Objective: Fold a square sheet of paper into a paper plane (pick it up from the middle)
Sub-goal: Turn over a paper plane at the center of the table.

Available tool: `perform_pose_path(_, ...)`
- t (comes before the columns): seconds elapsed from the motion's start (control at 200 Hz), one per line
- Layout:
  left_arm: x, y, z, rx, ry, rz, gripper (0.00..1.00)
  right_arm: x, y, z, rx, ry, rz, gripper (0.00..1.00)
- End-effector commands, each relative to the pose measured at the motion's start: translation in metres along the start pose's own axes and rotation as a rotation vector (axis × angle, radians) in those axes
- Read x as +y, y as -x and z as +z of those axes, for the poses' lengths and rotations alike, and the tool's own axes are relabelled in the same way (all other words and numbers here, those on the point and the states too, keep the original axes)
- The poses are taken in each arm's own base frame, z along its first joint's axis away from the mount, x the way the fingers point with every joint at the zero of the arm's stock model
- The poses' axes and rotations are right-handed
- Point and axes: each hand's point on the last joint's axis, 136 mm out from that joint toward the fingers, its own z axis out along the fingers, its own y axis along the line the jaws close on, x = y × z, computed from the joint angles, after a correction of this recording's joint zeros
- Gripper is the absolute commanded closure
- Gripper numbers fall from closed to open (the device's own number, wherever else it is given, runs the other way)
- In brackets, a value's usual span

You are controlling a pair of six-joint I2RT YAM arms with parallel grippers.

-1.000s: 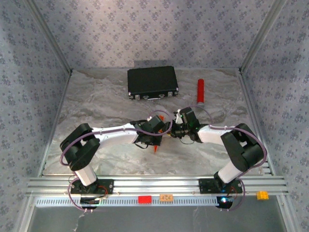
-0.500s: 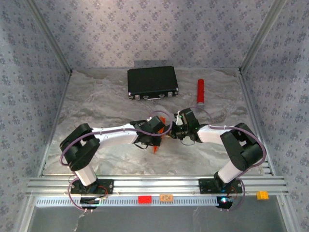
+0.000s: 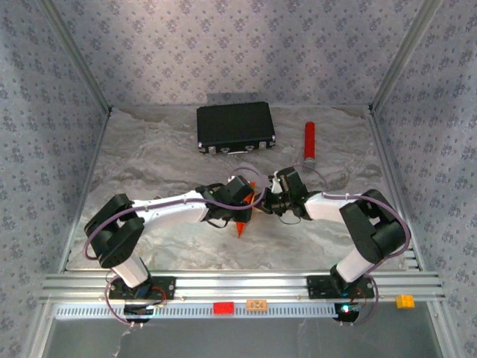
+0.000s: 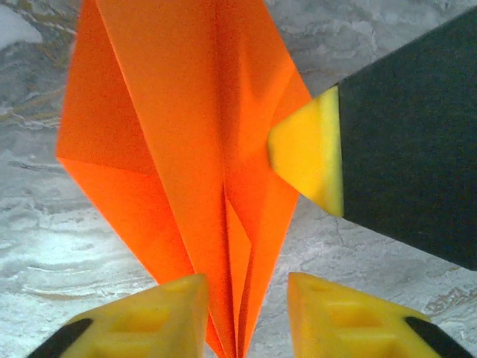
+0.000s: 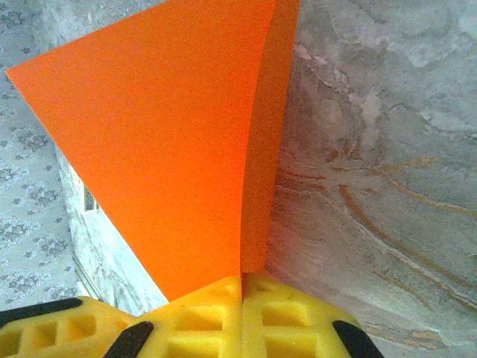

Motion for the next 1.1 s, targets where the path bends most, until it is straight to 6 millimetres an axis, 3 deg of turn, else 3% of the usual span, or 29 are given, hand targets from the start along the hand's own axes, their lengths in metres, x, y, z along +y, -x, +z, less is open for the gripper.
perform_pose_path(0.0, 0.004, 0.008, -0.008, -0.045, 0.022, 0.019, 0.64, -0.003, 0.0, 0.002, 0.016, -0.015, 0.012, 0.94)
perform_pose_path(0.425, 0.016, 0.009, 0.004, -0.025, 0.052, -0.016, 0.49, -0.006, 0.0, 0.004, 0.021, -0.018, 0.02, 0.94)
perform_pose_path(1.094, 0.011, -0.003, 0.025, 0.041, 0.016, -0.021, 0.49, -0.004, 0.001, 0.002, 0.017, -0.014, 0.019, 0.94)
